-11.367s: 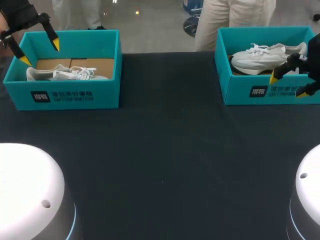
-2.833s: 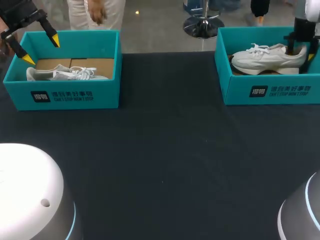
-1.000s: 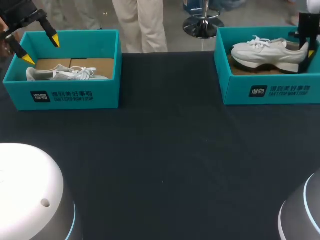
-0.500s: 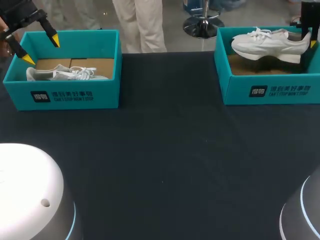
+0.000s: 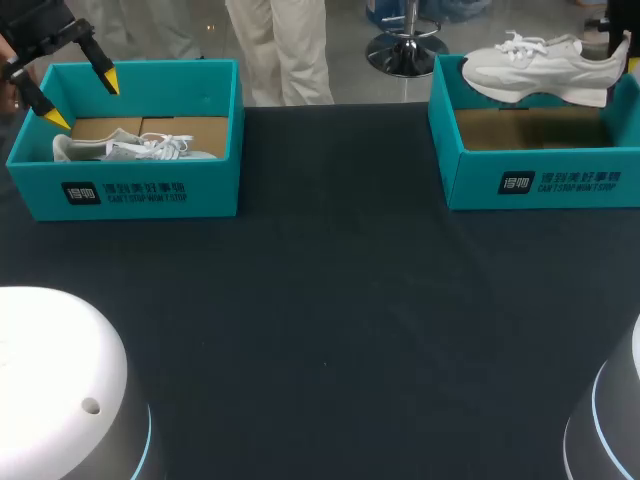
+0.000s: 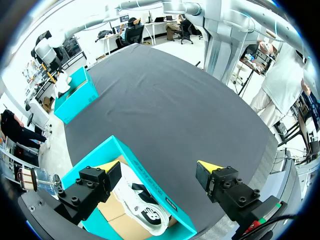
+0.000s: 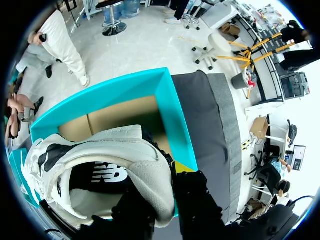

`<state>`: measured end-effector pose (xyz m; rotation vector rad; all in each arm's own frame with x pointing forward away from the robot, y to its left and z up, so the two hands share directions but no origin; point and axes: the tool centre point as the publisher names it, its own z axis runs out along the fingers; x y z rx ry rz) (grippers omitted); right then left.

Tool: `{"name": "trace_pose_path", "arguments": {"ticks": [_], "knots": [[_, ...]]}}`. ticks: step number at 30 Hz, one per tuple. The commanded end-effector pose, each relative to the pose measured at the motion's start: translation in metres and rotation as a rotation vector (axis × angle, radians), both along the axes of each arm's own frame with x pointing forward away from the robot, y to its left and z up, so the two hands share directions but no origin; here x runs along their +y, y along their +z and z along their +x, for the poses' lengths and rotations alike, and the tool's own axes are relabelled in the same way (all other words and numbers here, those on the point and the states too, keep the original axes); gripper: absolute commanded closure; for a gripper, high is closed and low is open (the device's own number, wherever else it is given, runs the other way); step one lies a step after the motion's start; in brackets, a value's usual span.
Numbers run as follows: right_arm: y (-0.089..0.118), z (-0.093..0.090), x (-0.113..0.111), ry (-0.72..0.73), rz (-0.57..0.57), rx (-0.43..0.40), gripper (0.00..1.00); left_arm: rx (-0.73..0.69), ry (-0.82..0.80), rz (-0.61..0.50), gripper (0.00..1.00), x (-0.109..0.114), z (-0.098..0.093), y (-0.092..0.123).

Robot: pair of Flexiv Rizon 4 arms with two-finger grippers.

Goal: Take the shoe out of the shoebox, open the shoe tongue, remove and reinsert the insole, then place the shoe into the shoebox

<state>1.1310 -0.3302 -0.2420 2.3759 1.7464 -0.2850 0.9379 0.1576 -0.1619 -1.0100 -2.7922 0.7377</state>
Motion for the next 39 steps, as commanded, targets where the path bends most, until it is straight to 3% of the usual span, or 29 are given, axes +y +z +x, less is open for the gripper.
{"name": "trace_pose_path", "arguments": {"ticks": [1, 12, 27, 39], "knots": [[0.024, -0.015, 0.008, 0.019, -0.005, -0.034, 1.0, -0.001, 0.0, 0.001, 0.0, 0.0, 0.0, 0.0], [0.056, -0.02, 0.021, 0.034, -0.026, -0.062, 1.0, -0.001, 0.0, 0.001, 0.0, 0.0, 0.0, 0.0], [0.076, -0.019, 0.028, 0.051, -0.033, -0.04, 1.0, -0.001, 0.0, 0.001, 0.0, 0.0, 0.0, 0.0], [0.081, -0.014, 0.034, 0.061, -0.031, -0.055, 1.0, -0.001, 0.0, 0.001, 0.0, 0.0, 0.0, 0.0]]}}
